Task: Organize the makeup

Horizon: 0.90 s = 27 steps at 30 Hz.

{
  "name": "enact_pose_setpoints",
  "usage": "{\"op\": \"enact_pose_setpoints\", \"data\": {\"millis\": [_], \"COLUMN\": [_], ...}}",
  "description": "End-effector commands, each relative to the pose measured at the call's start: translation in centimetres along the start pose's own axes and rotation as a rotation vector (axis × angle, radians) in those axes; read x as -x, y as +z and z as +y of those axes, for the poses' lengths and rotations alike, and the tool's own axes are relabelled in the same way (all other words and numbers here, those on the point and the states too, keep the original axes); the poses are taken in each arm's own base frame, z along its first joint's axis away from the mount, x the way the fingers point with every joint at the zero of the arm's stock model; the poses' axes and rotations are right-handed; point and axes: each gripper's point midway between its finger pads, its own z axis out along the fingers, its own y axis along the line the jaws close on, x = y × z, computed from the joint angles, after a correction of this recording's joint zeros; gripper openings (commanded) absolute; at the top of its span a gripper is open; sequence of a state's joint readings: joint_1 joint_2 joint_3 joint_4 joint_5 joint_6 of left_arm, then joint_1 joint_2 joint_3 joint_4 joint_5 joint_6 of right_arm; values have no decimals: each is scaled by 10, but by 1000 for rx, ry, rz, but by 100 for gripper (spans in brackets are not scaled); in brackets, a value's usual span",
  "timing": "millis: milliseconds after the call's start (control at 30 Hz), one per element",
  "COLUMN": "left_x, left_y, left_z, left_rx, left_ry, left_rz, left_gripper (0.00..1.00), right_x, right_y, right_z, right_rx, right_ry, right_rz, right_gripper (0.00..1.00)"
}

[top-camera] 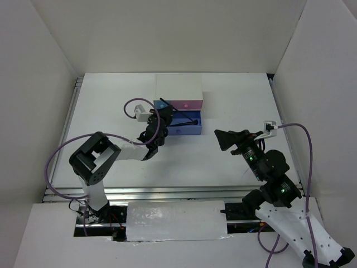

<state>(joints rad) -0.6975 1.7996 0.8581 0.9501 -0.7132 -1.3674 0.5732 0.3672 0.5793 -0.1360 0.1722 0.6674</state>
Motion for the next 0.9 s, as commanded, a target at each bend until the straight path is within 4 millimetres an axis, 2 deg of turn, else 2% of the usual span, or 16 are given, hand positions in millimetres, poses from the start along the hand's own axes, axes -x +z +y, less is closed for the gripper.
{"op": "enact_pose_setpoints", "data": {"millis": [0, 67, 300, 467, 567, 633, 667, 767, 867], "left_x": [18, 17, 3, -5, -9, -11, -11, -11, -6], "left_y": [3, 5, 14, 17, 15, 12, 11, 7, 2], "left_z": [-44, -34, -27, -14, -13, -14, -15, -13, -14], "left_rx": [-118, -108, -105, -85, -91, -103, -105, -92, -97], "left_ry": [-107, -106, -99, -96, -100, -89, -86, -82, -89], "left_rz": [-100, -108, -93, -81, -68, -65, -69, -65, -71], "left_gripper": [0, 2, 6, 10, 26, 33, 42, 59, 70], "right_x": [6, 7, 8, 8, 6, 5, 5, 4, 5], "right_y": [-1, -2, -2, -2, -1, -1, -1, -1, 0], "right_z": [2, 3, 1, 1, 2, 1, 1, 2, 2], "right_rx": [13, 19, 9, 10, 12, 12, 13, 16, 14], "right_ry": [-11, -10, -12, -15, -16, -17, -19, -20, -18], "right_rz": [-28, -30, -33, -34, -28, -22, -24, -17, -20], "right_gripper": [98, 98, 98, 98, 98, 98, 98, 98, 98]}}
